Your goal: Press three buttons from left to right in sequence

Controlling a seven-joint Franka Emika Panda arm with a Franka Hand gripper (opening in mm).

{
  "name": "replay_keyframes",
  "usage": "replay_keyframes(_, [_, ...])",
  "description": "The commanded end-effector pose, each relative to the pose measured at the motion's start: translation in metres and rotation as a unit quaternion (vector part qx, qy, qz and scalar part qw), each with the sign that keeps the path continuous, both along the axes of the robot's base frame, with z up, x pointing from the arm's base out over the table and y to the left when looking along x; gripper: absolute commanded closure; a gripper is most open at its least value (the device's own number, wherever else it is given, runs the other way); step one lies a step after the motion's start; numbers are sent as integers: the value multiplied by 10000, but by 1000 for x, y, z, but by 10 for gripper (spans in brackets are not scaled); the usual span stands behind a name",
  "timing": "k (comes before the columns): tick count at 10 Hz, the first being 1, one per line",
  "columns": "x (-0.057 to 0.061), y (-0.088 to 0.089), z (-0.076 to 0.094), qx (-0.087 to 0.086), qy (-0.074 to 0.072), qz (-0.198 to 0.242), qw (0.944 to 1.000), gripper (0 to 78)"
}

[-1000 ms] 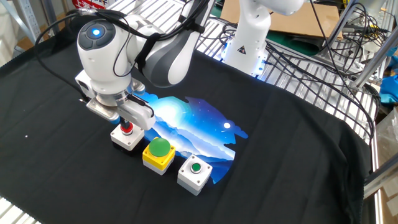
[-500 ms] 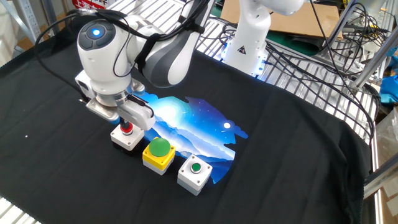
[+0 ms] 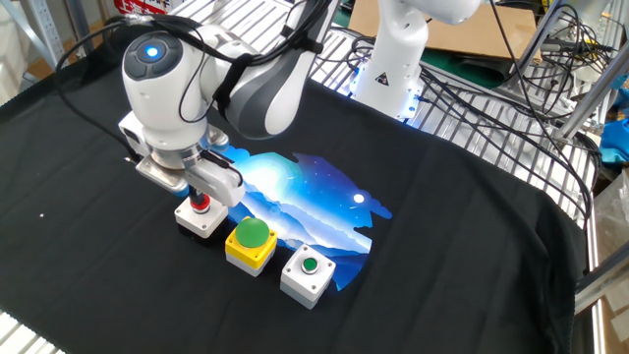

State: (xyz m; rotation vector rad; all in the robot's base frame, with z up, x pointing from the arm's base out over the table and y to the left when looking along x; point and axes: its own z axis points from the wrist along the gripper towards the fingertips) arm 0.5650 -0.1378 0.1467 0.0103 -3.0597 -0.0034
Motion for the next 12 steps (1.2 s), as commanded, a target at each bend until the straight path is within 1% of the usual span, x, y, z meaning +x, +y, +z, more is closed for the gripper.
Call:
replay_keyframes(1, [-2,0,-6,21,59,-7,10000,776])
replay_keyframes(4, [-4,-1,-13,40,78,-19,10000,776])
replay_keyframes(5, [-3,0,-11,54,78,-23,10000,776])
replay_keyframes(6, [-2,0,-6,54,83,-26,9999,776])
replay_keyframes(9, [1,1,26,31,245,-39,9997,776])
replay_keyframes(10, [1,1,32,33,246,-26,9997,776])
replay_keyframes(12, [1,3,51,40,222,-24,9997,776])
